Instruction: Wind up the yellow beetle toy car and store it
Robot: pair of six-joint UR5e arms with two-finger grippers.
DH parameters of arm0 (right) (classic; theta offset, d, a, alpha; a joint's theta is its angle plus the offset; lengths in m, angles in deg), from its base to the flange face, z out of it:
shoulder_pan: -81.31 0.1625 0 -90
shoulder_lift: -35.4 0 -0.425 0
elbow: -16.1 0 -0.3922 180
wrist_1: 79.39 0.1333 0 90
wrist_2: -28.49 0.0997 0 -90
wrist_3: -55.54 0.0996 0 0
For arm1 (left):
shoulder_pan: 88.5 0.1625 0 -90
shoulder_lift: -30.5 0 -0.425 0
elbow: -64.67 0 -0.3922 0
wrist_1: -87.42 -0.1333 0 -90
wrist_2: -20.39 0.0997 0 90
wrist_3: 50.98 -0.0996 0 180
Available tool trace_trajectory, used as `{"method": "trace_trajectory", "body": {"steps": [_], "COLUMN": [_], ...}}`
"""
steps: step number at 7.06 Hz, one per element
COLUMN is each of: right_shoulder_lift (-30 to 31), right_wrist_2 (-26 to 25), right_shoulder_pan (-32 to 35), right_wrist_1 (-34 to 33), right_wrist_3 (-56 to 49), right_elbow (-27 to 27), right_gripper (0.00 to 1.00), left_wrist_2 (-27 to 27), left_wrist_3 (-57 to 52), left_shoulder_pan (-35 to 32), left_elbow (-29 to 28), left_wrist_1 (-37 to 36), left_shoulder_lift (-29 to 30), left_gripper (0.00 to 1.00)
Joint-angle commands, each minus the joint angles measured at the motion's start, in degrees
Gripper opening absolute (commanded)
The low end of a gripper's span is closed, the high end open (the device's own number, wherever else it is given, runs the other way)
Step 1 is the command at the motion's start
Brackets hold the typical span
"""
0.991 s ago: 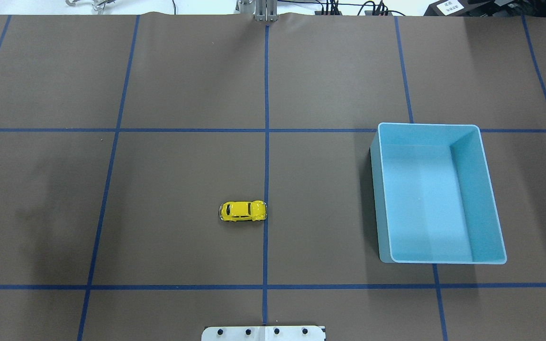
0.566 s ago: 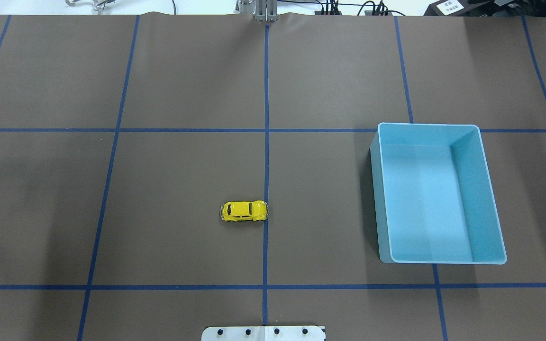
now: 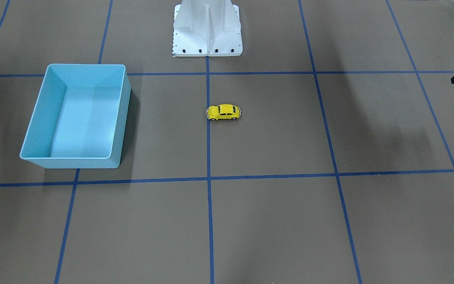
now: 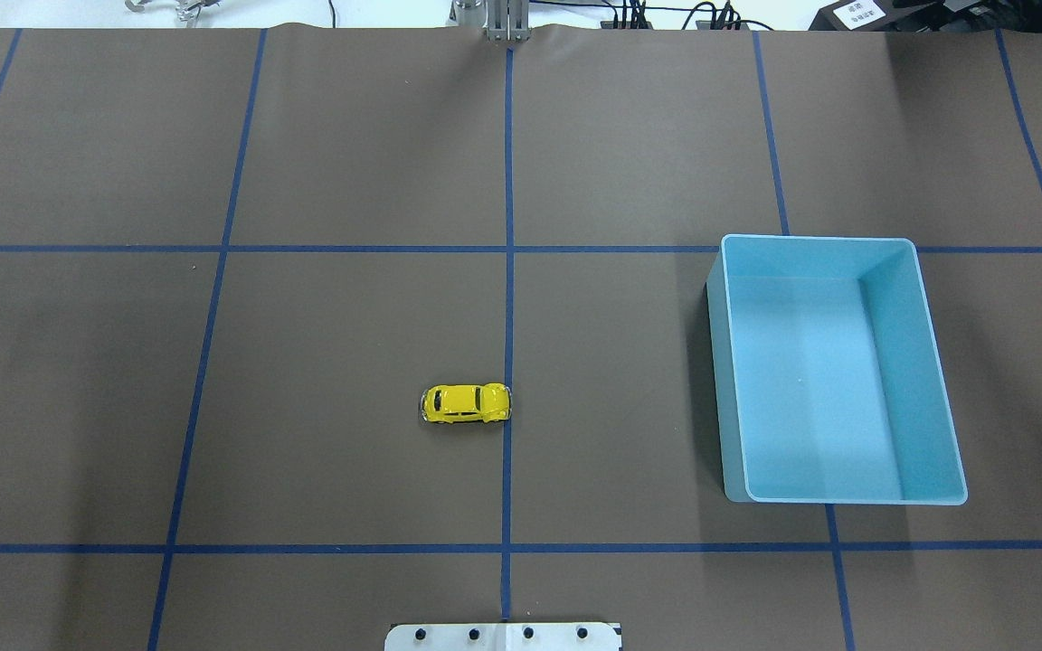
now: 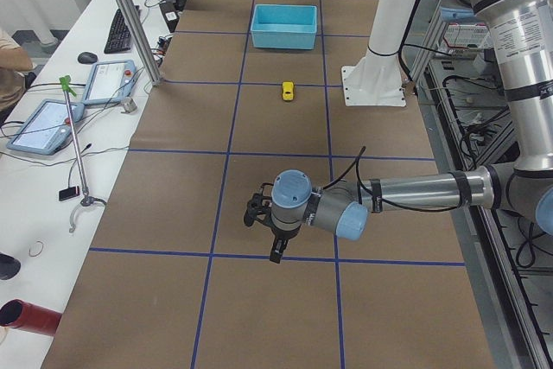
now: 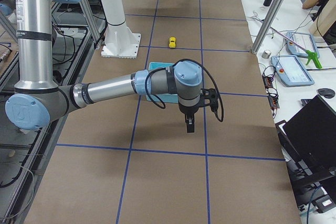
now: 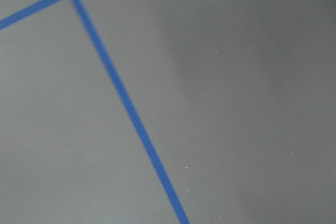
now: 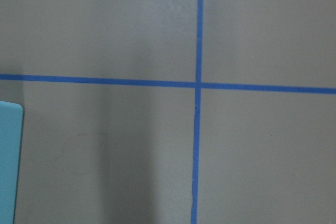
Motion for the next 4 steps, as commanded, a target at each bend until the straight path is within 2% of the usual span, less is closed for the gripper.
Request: {"method": "trace_trajectory", "body": {"steps": [1,2,3,4], "right_shoulder_lift": [-10.3,-11.6,-15.0,-16.0], "right_wrist_2": [-0.3,-3.4,-10.6,-16.5], "right_shoulder_pan": [-10.9,-19.6,-29.4,-37.5], "right_wrist_1": [-2.4,-2.3,-2.2,-1.1], "right_wrist_3": [3.3,9.6,15.3,15.8], "right_elbow": [-3.8,-7.7,-10.3,-11.7], "right_gripper": [1.00,1.00,1.00,1.00], "left_wrist_2": [-3.4,-4.7,-3.8,-2.7], "left_wrist_3": [5.4,3.9,-1.6,-9.4], "left_shoulder_pan": [-6.0,-7.7,-7.7,-8.7], "left_elbow": [0.5,2.2,3.6,3.8], "left_wrist_1": [-8.5,-17.9,-22.3,-22.8], "left_shoulder_lift": [0.5,2.2,3.5,3.6], "left_gripper": [1.00,1.00,1.00,1.00]}}
